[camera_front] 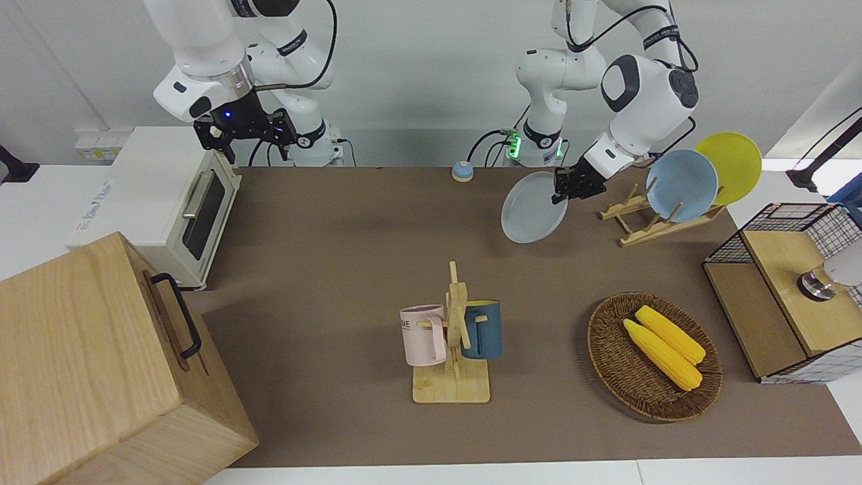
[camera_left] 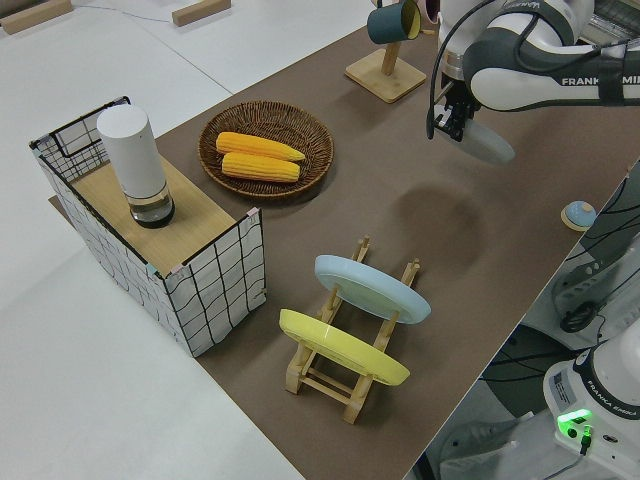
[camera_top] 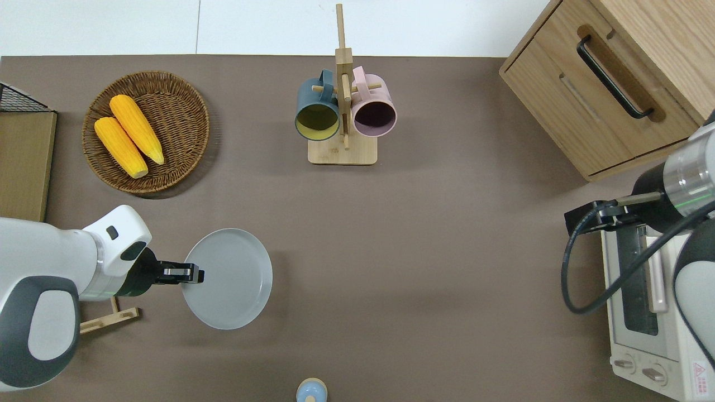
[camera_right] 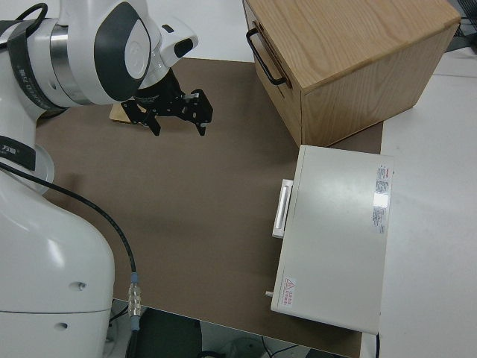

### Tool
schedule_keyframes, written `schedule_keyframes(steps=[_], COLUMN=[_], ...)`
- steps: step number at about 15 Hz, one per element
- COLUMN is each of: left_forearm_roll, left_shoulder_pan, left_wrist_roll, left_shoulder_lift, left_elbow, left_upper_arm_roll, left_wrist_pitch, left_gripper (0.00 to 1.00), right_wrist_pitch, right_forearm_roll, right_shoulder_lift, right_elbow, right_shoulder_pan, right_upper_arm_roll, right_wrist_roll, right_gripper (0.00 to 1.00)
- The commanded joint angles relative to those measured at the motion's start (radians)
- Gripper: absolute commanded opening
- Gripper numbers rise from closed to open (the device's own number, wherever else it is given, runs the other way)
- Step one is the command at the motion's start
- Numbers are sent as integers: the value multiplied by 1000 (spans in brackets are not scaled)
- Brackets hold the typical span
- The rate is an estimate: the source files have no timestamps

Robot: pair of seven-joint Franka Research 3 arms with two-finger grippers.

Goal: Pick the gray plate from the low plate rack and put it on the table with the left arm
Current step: 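Lower the gray plate flat onto the table with the left gripper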

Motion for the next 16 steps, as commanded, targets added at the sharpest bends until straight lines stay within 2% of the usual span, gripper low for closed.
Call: schedule_keyframes(steps=[1, 11, 16], left_forearm_roll=[-66, -70, -60], left_shoulder_pan=[3, 20, 44], left_wrist_roll=[81, 153, 199], left_shoulder_lift=[1, 59, 73], left_elbow=[-68, -102, -100], left_upper_arm_roll=[16, 21, 21], left_wrist_pitch=[66, 89, 87], left_gripper=[146, 156, 344], right_wrist_pitch=[-12, -11, -11], right_forearm_roll=[-6, -6, -6], right_shoulder_lift=[-4, -2, -2], right_elbow=[7, 7, 7], right_shoulder_pan=[-23, -23, -23], right_upper_arm_roll=[21, 21, 20], right_wrist_roll=[12, 12, 12], right_gripper=[983, 983, 983])
